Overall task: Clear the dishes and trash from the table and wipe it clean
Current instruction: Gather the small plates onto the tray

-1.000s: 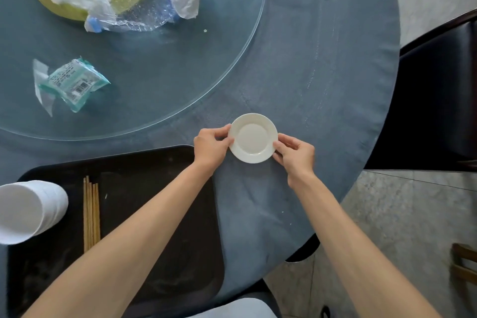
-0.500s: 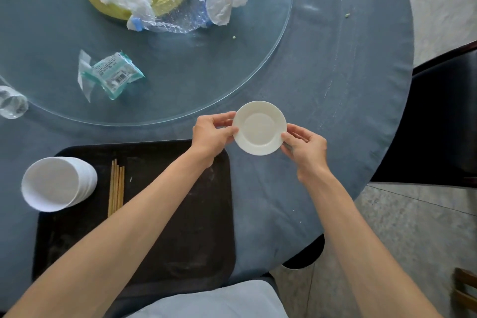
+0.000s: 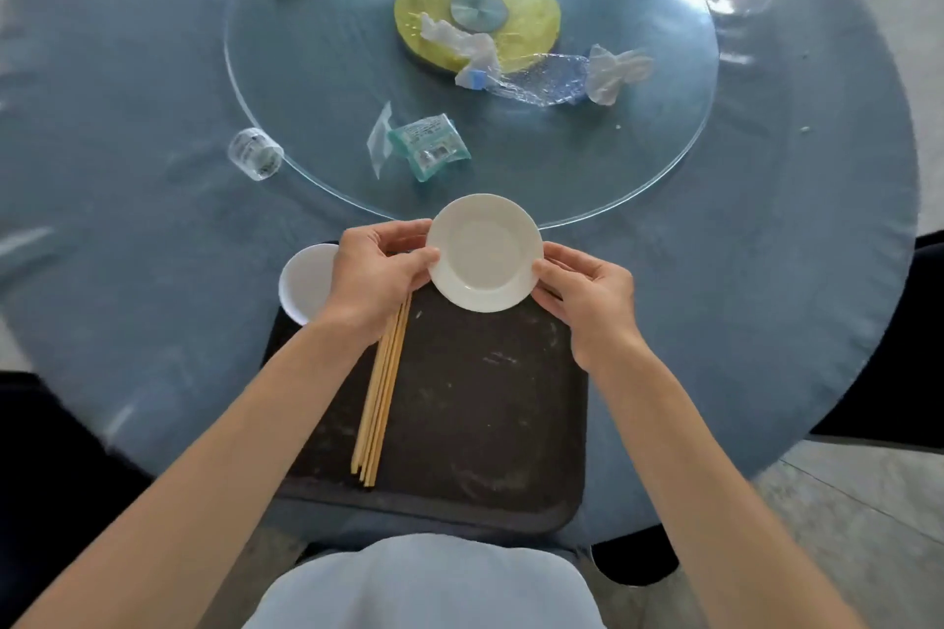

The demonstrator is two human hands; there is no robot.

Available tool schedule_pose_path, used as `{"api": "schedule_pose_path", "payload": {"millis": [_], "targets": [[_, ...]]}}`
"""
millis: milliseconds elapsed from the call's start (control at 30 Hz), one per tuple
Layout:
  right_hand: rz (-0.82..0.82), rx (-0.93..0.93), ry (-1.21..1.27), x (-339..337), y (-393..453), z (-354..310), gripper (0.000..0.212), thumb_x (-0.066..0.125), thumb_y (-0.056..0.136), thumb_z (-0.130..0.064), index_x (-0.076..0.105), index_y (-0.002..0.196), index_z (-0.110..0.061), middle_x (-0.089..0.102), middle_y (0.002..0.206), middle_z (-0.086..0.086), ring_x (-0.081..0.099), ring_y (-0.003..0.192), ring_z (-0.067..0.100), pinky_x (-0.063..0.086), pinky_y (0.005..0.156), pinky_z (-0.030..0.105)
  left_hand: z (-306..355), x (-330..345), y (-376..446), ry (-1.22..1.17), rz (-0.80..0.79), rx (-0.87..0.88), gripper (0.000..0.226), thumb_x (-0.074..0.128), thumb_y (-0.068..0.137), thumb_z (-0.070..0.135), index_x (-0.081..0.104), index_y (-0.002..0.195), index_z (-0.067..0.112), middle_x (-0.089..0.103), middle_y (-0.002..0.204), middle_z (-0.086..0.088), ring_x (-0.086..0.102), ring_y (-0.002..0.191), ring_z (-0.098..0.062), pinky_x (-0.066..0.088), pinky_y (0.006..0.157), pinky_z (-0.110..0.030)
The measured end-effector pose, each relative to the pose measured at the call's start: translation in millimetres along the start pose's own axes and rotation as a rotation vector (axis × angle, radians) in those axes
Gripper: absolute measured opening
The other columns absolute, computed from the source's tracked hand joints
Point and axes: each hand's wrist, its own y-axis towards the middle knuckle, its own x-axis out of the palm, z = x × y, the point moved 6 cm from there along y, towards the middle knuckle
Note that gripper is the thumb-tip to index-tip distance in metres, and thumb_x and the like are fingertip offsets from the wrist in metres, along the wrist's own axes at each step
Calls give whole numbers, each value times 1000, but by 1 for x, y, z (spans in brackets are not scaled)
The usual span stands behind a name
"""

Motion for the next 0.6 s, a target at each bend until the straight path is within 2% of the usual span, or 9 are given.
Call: {"api": "schedule_pose_path", "payload": {"millis": [100, 200, 300, 367, 500, 600], "targets": [[-27, 41, -53, 46, -22, 26, 17, 78, 91, -3, 80, 103, -15, 82, 94, 1, 79, 92, 14, 63, 75, 24, -11, -60, -17, -3, 59, -22, 30, 75, 87, -3, 76, 115, 9, 77, 106, -6, 76, 98, -21, 62, 85, -35], [-46, 55, -154, 88, -43, 61, 18, 80, 89, -8, 80, 95, -25, 81, 89, -7, 78, 88, 8, 63, 71, 23, -35, -121, -41, -53, 126, -37, 29, 74, 87, -4, 78, 112, 11, 78, 99, -1, 76, 95, -16, 62, 79, -27], [-79, 91, -248, 119, -58, 106, 20, 81, 89, -9, 80, 91, -30, 80, 88, -12, 78, 86, 6, 62, 68, 23, -77, -171, -65, -66, 206, -57, 30, 74, 88, -3, 80, 102, 24, 80, 95, 5, 76, 95, -12, 61, 78, -23], [-94, 119, -339, 132, -63, 138, 21, 81, 89, -11, 80, 89, -32, 80, 88, -12, 78, 87, 10, 64, 71, 25, -112, -196, -74, -28, 271, -107, 33, 75, 88, -2, 79, 100, 28, 79, 95, 7, 76, 95, -14, 62, 81, -28], [-57, 149, -565, 145, -64, 186, 22, 80, 90, -14, 75, 88, -35, 77, 91, -10, 75, 90, 12, 61, 65, 19, -170, -217, -76, 43, 335, -256, 32, 77, 86, -2, 78, 112, 17, 79, 95, 4, 76, 94, -16, 63, 88, -40], [-25, 172, -671, 146, -63, 209, 18, 79, 91, -15, 77, 99, -31, 74, 97, -10, 72, 96, 13, 64, 80, 30, -193, -222, -73, 117, 334, -302, 35, 79, 84, 0, 77, 115, 16, 77, 96, 3, 75, 92, -16, 62, 91, -41]]}}
